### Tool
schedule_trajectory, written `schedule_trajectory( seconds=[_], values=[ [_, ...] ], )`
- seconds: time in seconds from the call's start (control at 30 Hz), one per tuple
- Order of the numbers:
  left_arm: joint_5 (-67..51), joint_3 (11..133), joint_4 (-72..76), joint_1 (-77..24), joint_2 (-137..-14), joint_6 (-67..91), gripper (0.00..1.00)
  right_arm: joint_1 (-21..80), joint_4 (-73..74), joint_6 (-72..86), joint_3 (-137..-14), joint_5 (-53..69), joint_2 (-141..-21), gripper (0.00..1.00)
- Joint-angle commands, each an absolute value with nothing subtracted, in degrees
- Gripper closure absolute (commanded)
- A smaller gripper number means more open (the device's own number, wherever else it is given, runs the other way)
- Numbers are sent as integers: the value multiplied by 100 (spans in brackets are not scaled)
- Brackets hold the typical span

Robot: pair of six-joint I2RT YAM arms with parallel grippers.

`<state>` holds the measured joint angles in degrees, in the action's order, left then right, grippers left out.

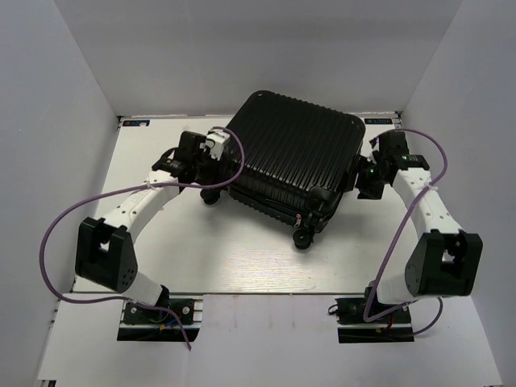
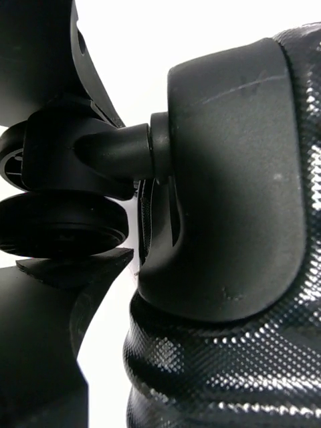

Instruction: Pack the luggage

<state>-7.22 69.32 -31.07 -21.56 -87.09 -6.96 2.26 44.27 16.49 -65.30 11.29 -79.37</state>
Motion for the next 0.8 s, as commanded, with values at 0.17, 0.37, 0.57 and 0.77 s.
schedule_trajectory(
  seconds=[0.17,0.37,0.57,0.77],
  values=[
    [-36,5828,-3102,-2758,-7173,402,100,589,3515,1354,-8418,1872,-8999,36],
    [289,5353,-3568,-3321,-6470,904,100,755,4267,994,-9952,2215,-9850,37],
    [641,5106,-3603,-3972,-6363,783,100,695,4203,887,-9601,1285,-9274,34],
    [317,4931,-3042,-3912,-6082,-322,100,712,4157,1554,-8140,-225,-7814,32]
  ],
)
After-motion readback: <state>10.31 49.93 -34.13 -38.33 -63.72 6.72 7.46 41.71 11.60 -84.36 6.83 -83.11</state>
